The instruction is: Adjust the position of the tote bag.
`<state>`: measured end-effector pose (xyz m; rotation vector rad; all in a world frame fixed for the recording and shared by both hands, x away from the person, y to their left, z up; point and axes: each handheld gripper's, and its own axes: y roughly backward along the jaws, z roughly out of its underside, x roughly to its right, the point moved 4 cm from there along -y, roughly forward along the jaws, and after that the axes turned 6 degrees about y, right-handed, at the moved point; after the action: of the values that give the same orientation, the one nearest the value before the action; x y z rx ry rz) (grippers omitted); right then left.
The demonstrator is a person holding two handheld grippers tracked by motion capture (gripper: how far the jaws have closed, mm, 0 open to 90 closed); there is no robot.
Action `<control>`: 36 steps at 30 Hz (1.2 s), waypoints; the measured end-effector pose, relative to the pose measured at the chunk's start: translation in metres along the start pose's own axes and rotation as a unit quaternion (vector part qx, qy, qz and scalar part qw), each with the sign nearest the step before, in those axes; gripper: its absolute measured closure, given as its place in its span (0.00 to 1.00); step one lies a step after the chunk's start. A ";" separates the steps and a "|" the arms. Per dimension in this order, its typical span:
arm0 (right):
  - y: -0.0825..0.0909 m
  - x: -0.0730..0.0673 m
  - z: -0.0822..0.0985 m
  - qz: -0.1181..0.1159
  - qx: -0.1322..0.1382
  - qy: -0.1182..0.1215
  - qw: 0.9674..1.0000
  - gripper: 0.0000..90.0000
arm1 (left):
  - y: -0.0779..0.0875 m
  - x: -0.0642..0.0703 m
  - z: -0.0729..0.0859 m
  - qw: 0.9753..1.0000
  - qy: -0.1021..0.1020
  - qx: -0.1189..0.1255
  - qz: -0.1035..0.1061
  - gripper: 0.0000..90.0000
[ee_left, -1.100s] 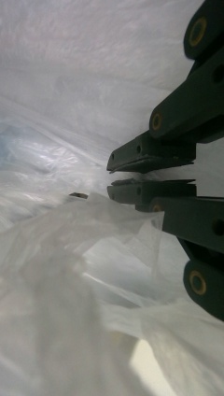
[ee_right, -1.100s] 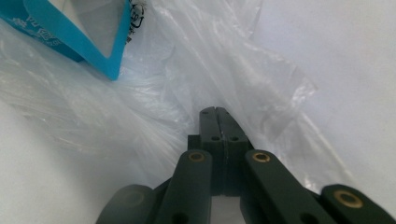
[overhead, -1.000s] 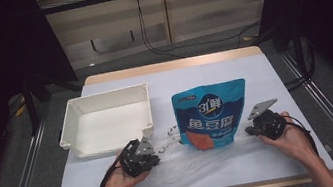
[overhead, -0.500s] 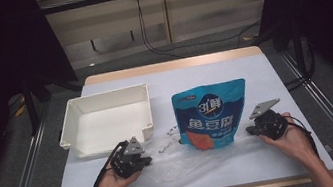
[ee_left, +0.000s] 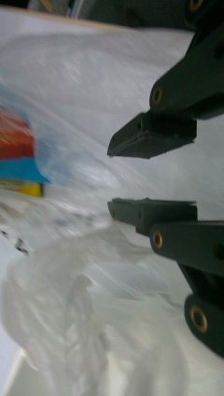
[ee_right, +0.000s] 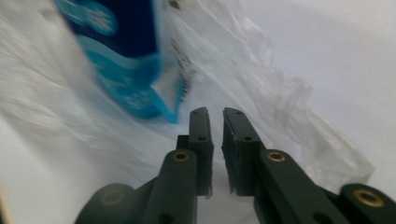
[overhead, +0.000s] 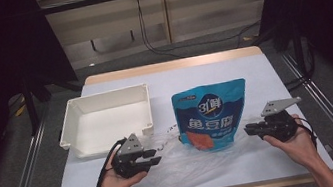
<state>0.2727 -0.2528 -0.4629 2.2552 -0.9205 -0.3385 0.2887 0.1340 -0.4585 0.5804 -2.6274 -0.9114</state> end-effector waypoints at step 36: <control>-0.053 -0.076 -0.001 -0.089 -0.051 0.057 0.993 1.00 | -0.105 0.067 -0.018 0.993 -0.036 -0.086 0.076 0.76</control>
<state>0.2462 -0.1717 -0.4989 2.2421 -0.6299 -0.3235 0.2662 0.0180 -0.5025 0.3063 -2.5793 -1.1153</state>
